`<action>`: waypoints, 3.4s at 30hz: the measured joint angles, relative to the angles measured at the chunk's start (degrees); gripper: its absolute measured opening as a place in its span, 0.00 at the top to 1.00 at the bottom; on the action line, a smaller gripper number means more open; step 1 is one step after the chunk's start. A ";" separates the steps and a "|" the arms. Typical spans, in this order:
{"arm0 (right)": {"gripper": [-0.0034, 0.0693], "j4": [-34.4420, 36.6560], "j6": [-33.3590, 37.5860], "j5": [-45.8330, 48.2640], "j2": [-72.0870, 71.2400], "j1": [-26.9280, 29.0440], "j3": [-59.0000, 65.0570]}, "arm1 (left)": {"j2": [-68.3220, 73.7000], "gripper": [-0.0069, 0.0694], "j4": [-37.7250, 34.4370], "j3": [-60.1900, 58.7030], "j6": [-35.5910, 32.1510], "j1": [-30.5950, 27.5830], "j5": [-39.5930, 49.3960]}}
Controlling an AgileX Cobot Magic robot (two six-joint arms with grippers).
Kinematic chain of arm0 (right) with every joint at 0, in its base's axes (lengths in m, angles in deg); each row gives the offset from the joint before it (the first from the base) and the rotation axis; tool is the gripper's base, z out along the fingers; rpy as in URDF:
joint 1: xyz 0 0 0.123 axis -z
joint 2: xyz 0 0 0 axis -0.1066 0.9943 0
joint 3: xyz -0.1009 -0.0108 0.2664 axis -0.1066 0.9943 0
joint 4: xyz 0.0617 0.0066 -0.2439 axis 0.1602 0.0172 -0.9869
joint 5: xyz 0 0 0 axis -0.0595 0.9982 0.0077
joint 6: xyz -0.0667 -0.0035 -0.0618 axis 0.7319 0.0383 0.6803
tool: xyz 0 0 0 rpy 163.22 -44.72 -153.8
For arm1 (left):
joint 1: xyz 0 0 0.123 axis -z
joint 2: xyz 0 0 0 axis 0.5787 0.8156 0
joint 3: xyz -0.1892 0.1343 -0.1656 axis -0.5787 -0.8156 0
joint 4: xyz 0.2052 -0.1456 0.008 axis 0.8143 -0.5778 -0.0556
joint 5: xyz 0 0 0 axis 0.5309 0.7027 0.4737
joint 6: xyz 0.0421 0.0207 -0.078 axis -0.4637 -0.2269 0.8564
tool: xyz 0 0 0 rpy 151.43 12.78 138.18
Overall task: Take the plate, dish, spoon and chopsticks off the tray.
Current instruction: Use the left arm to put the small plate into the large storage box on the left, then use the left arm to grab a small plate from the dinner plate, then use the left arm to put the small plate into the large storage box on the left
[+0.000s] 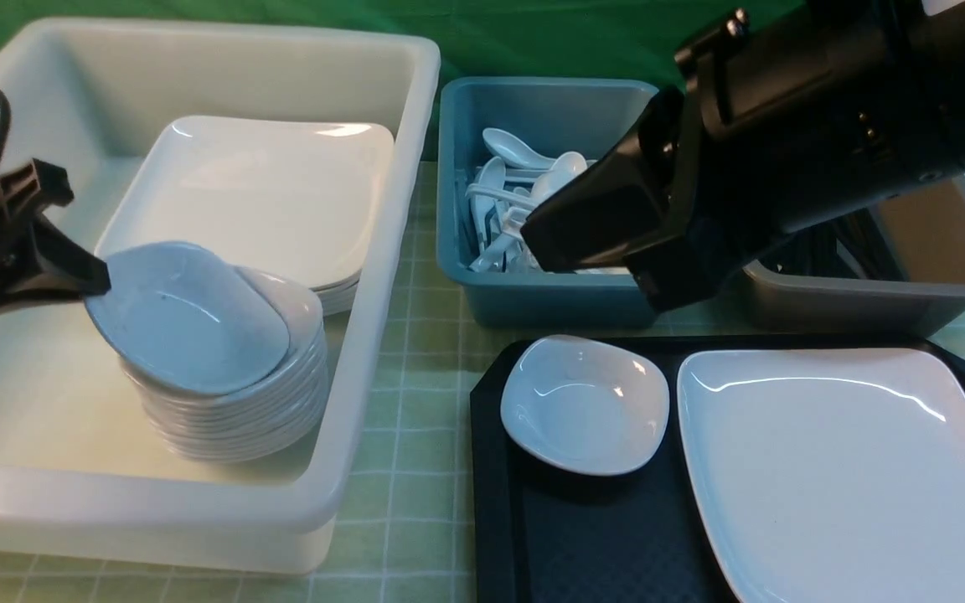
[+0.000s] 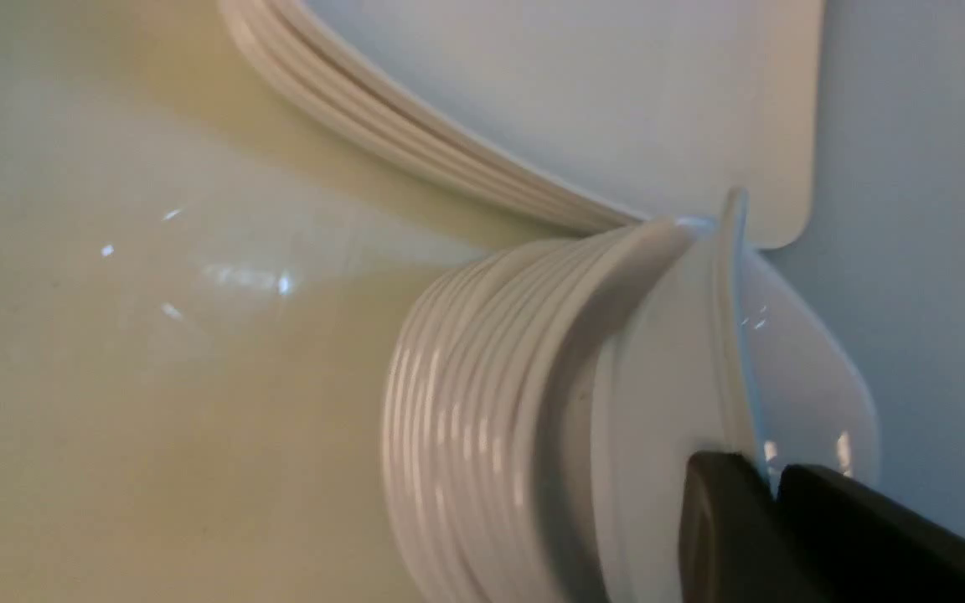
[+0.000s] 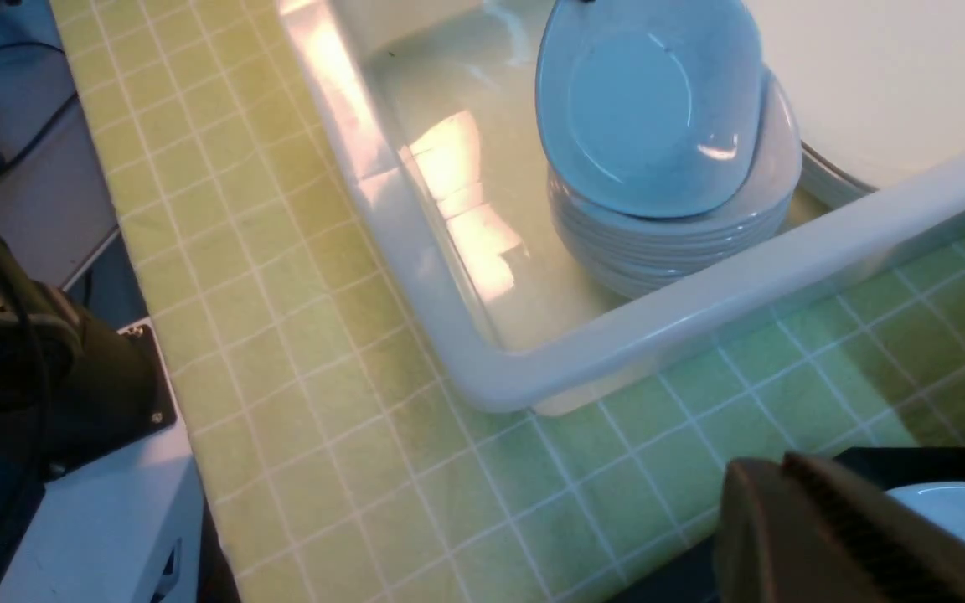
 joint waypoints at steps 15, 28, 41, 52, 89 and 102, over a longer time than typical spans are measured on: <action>0.94 -1.26 -2.28 0.00 -0.13 0.00 -0.04 | -0.09 0.45 9.56 1.11 3.49 0.69 2.09; 0.94 -30.93 -16.73 13.16 -9.58 11.81 1.73 | -0.02 0.92 23.33 8.39 15.45 53.35 -8.71; 0.94 -31.23 -19.29 14.28 -18.71 18.96 13.20 | 21.39 0.59 47.62 8.39 21.97 71.25 -24.50; 0.94 -28.65 -17.97 13.64 -18.71 19.02 16.34 | 27.97 0.34 55.91 8.39 22.22 69.43 -34.24; 0.94 -1.70 -3.60 6.47 -7.93 17.59 4.28 | -6.16 0.90 59.75 17.12 24.38 57.21 -14.14; 0.94 -5.39 -4.52 7.68 15.40 0.62 -18.87 | -7.18 0.90 51.05 0.04 23.25 37.23 -17.19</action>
